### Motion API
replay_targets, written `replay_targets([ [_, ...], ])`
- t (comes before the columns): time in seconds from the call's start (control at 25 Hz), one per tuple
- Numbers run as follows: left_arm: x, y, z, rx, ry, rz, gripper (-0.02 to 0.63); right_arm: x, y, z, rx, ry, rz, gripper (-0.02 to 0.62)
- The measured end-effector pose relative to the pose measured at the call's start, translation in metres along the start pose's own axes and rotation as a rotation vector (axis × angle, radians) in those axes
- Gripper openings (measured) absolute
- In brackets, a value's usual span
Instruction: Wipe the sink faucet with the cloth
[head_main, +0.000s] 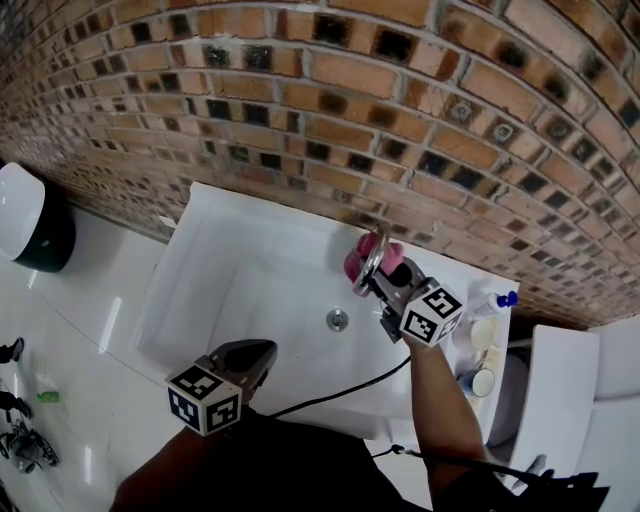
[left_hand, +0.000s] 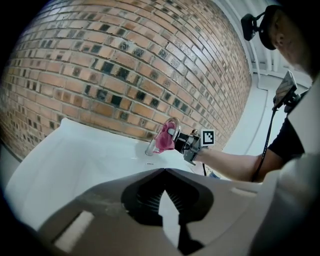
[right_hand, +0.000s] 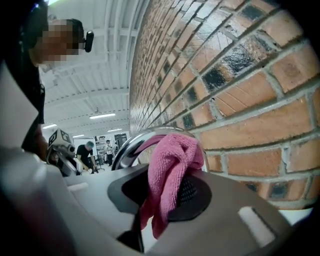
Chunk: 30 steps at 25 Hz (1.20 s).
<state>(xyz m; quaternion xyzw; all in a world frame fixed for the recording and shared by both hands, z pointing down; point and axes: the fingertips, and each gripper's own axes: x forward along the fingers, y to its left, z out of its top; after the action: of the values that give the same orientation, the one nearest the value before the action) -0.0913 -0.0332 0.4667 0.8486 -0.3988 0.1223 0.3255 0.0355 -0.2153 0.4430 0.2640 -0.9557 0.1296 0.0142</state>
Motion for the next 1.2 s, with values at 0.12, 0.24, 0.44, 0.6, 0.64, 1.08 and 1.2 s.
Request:
replay_targets([
  [0.12,0.000,-0.005,-0.001,0.002,-0.004,-0.013,0.005,-0.009,0.005,-0.006,-0.062,0.046,-0.002,0.086],
  [0.24,0.000,-0.010,-0.002,0.006,-0.008,-0.028,0.005,-0.018,0.010,-0.011,-0.115,0.084,-0.004,0.086],
  [0.44,-0.002,-0.015,-0.006,0.021,-0.003,-0.049,0.005,-0.031,0.019,-0.016,-0.200,0.140,-0.019,0.086],
  [0.6,-0.003,-0.017,-0.008,0.032,0.004,-0.066,0.005,-0.037,0.032,-0.020,-0.266,0.183,-0.031,0.086],
  [0.64,-0.003,-0.018,-0.008,0.034,0.004,-0.070,0.005,-0.038,0.035,-0.022,-0.283,0.197,-0.035,0.086],
  [1.08,-0.003,-0.023,-0.010,0.055,0.023,-0.112,0.005,-0.043,0.061,-0.045,-0.377,0.297,-0.072,0.086],
  [1.2,-0.002,-0.024,-0.011,0.058,0.026,-0.119,0.005,-0.041,0.070,-0.059,-0.357,0.319,-0.051,0.087],
])
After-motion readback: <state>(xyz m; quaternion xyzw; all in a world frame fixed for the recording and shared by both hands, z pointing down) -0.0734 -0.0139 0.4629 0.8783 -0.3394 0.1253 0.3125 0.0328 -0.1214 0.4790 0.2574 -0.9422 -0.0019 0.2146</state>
